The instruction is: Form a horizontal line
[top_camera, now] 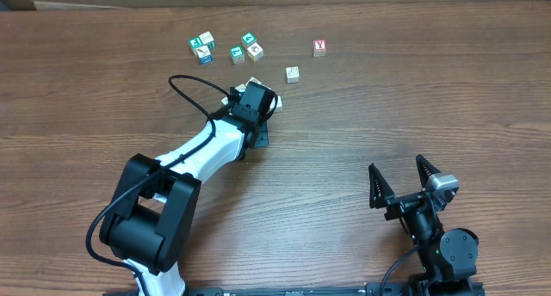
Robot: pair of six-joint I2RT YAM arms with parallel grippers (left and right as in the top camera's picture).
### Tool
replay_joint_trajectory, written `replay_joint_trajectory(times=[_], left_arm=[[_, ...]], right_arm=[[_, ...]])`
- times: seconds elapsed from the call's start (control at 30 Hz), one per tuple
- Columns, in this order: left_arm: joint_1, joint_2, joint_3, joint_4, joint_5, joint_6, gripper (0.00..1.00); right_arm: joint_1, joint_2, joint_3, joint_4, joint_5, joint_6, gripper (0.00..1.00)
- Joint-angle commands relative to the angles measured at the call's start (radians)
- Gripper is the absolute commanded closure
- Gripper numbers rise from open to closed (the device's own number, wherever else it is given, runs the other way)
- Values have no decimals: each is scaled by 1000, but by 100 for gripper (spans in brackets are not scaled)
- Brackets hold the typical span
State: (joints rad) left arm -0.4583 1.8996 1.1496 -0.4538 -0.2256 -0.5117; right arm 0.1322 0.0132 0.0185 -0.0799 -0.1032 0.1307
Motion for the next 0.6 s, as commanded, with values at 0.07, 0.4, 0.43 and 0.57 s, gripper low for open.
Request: replay_joint_trajectory(times=[0.07, 0.4, 0.43, 0.57], left_arm=[[0, 10, -10, 12, -56, 19, 67], [0, 10, -10, 29, -69, 43, 67], [0, 10, -10, 30, -69, 51, 67], [0, 10, -10, 36, -69, 71, 67]], right_arm=[[-3, -5, -10, 3, 8, 2, 0], [-3, -5, -10, 3, 8, 2, 0], [-3, -5, -10, 3, 8, 2, 0], [-3, -5, -10, 3, 8, 2, 0]])
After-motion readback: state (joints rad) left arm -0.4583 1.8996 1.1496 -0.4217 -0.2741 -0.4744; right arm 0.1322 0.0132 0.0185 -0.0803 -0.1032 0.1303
